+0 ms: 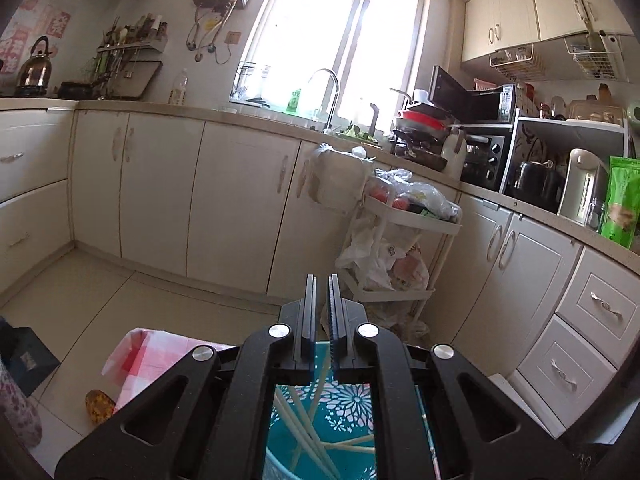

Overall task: Organize utensils
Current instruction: 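Lift the left tool's stick over the bin and open it while the right tool carries its stick, then raise the right tool's stick over the bin and open the right tool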

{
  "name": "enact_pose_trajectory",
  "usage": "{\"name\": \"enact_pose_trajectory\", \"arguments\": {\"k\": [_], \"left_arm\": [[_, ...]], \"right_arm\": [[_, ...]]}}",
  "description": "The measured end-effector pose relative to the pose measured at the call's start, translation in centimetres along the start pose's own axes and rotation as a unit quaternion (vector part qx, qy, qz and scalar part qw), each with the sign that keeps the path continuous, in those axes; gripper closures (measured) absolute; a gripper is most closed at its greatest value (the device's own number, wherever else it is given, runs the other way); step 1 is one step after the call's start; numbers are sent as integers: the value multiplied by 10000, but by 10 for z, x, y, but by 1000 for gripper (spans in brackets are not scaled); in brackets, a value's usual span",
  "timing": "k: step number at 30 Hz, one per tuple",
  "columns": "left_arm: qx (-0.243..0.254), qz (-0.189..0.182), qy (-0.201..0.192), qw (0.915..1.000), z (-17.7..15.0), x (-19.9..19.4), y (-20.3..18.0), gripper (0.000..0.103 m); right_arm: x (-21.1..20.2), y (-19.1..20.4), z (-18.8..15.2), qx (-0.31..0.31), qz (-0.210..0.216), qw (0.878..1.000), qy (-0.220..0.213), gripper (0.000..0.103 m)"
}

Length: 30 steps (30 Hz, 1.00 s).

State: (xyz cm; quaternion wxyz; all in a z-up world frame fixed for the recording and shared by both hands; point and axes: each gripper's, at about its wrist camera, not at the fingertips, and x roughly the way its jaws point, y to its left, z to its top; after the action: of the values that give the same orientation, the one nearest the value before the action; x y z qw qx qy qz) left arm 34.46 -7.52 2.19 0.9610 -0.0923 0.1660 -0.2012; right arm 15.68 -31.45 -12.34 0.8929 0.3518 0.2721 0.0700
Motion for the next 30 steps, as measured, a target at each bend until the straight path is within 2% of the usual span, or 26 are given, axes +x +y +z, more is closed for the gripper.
{"name": "enact_pose_trajectory", "arguments": {"k": [2,3,5,7,11,14,16,18,22,25,30], "left_arm": [[93,17,122,9999,-4,-8,4,95],[123,43,142,9998,-6,-15,7,88],[151,163,122,9997,-13,-35,16,61],[108,289,52,9995,-24,-57,28,51],[-9,459,427,9980,-68,-83,51,50],[-372,415,866,9947,-103,-90,66,50],[-600,422,1009,9922,-123,-93,73,50],[-815,420,1091,9898,-138,-95,79,49],[-1152,363,1185,9856,-153,-94,87,45],[-1316,305,1195,9836,-158,-93,93,44],[-1608,285,1203,9792,-162,-91,105,43]], "right_arm": [[-1,1,0,-25,54,10000,-13,97],[-2,2,0,-54,84,10000,-9,97],[-6,8,0,-171,146,9997,-68,97],[-14,19,4,-216,302,9991,-193,97],[-38,56,26,-451,734,9938,-707,97],[-51,93,54,-671,1033,9844,-1257,97],[-54,122,77,-855,1213,9742,-1699,97],[-51,149,96,-1052,1257,9634,-2120,97],[-35,186,121,-1351,1000,9454,-2792,97],[-9,198,128,-1464,694,9413,-2962,97],[41,185,125,-1417,310,9571,-2508,97]]}}
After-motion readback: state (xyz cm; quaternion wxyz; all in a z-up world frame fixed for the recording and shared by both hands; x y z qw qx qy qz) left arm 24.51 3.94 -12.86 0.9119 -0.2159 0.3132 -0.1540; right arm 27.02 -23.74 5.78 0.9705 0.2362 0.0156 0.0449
